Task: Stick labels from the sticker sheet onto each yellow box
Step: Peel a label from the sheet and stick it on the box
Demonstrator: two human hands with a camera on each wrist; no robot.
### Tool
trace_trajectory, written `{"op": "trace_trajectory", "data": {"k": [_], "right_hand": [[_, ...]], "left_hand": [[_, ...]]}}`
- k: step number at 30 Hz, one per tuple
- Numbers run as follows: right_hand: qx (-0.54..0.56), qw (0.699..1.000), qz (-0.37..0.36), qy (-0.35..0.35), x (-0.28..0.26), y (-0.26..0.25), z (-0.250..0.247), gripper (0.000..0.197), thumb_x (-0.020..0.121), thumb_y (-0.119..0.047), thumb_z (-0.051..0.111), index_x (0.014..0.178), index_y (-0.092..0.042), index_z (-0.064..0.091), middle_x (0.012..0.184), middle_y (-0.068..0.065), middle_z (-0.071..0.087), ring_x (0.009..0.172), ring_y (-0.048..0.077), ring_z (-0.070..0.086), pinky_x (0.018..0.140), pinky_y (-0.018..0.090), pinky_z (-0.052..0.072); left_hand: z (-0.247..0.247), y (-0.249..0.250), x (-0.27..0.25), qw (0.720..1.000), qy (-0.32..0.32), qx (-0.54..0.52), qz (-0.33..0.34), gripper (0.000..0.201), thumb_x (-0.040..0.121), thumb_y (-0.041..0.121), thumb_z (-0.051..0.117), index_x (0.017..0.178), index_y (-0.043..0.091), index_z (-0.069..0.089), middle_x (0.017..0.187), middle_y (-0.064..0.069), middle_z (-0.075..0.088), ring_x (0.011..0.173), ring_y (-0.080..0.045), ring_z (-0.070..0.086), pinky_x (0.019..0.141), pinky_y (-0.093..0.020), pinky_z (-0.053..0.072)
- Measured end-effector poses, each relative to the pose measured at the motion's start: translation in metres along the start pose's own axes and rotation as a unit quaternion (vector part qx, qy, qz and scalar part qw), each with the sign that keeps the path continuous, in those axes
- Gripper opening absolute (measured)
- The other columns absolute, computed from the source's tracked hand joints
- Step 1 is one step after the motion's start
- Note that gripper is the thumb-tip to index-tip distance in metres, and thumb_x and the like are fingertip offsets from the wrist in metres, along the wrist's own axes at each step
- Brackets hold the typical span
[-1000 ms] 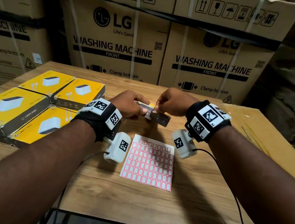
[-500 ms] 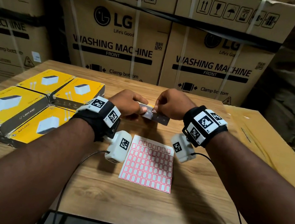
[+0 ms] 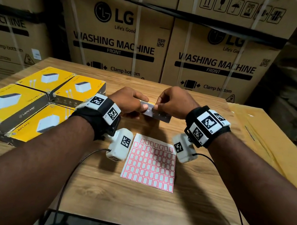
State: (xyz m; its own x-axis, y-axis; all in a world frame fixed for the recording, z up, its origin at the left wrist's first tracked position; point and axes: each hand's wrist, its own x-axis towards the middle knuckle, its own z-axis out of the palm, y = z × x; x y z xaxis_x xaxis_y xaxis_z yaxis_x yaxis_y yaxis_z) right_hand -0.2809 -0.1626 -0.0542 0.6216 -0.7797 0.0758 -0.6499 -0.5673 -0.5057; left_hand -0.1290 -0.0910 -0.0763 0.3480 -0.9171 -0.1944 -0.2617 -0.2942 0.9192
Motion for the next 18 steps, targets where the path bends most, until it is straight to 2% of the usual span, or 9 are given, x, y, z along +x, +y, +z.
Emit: {"op": "trace_trajectory", "data": {"k": [2, 5, 9, 11, 14, 15, 18], "right_hand": [[0.002, 1.000, 0.001, 0.006, 0.000, 0.001, 0.001, 0.006, 0.085, -0.021, 0.070, 0.086, -0.017, 0.067, 0.085, -0.001, 0.067, 0.082, 0.012, 0.062, 0.067, 0.025, 0.052], [-0.009, 1.000, 0.001, 0.017, 0.000, 0.002, 0.003, 0.008, 0.084, -0.023, 0.072, 0.085, -0.019, 0.066, 0.084, -0.003, 0.066, 0.081, 0.011, 0.061, 0.063, 0.024, 0.048], [-0.063, 0.997, 0.003, 0.054, 0.000, 0.003, 0.010, 0.011, 0.080, -0.027, 0.074, 0.085, -0.023, 0.065, 0.084, -0.006, 0.066, 0.084, 0.013, 0.060, 0.068, 0.029, 0.048], [-0.073, 0.994, -0.007, 0.086, 0.000, 0.006, 0.016, 0.023, 0.078, -0.026, 0.074, 0.096, -0.024, 0.060, 0.086, -0.008, 0.067, 0.085, 0.014, 0.061, 0.072, 0.031, 0.051], [0.018, 0.996, -0.011, 0.087, -0.003, 0.014, 0.019, 0.051, 0.077, -0.026, 0.077, 0.120, -0.023, 0.049, 0.087, -0.009, 0.069, 0.084, 0.010, 0.062, 0.074, 0.031, 0.052], [0.058, 0.996, -0.006, 0.074, -0.002, 0.018, 0.019, 0.051, 0.077, -0.025, 0.077, 0.120, -0.022, 0.049, 0.090, -0.008, 0.069, 0.086, 0.010, 0.063, 0.076, 0.032, 0.054], [0.163, 0.986, 0.010, 0.042, -0.004, 0.031, 0.022, 0.033, 0.078, -0.024, 0.078, 0.105, -0.020, 0.059, 0.098, -0.004, 0.068, 0.094, 0.014, 0.065, 0.081, 0.039, 0.057]], "left_hand": [[0.001, 0.001, -0.001, 1.000, 0.002, 0.002, 0.000, 0.029, 0.087, 0.006, 0.069, 0.116, 0.013, 0.068, 0.103, -0.014, 0.067, 0.072, -0.021, 0.065, 0.067, -0.031, 0.060], [0.002, 0.003, -0.003, 1.000, 0.004, 0.002, 0.005, 0.029, 0.088, 0.005, 0.068, 0.116, 0.013, 0.067, 0.102, -0.013, 0.067, 0.068, -0.018, 0.064, 0.057, -0.025, 0.059], [0.004, 0.004, -0.004, 1.000, 0.002, 0.000, 0.002, 0.029, 0.089, 0.006, 0.067, 0.118, 0.012, 0.067, 0.101, -0.012, 0.066, 0.068, -0.016, 0.062, 0.062, -0.027, 0.060], [0.005, 0.005, -0.004, 1.000, 0.002, -0.001, 0.002, 0.028, 0.090, 0.006, 0.066, 0.117, 0.012, 0.066, 0.101, -0.012, 0.066, 0.067, -0.016, 0.062, 0.060, -0.026, 0.059], [0.004, 0.003, -0.003, 1.000, -0.004, -0.004, 0.000, 0.027, 0.090, 0.005, 0.065, 0.117, 0.010, 0.065, 0.098, -0.012, 0.064, 0.068, -0.017, 0.060, 0.058, -0.026, 0.058], [0.003, 0.002, -0.004, 1.000, -0.004, -0.006, -0.001, 0.028, 0.090, 0.005, 0.065, 0.118, 0.010, 0.065, 0.099, -0.013, 0.064, 0.069, -0.017, 0.060, 0.058, -0.026, 0.058], [0.001, 0.000, -0.003, 1.000, -0.002, -0.014, -0.004, 0.028, 0.091, 0.006, 0.064, 0.118, 0.010, 0.065, 0.105, -0.014, 0.065, 0.072, -0.018, 0.062, 0.063, -0.028, 0.059]]}}
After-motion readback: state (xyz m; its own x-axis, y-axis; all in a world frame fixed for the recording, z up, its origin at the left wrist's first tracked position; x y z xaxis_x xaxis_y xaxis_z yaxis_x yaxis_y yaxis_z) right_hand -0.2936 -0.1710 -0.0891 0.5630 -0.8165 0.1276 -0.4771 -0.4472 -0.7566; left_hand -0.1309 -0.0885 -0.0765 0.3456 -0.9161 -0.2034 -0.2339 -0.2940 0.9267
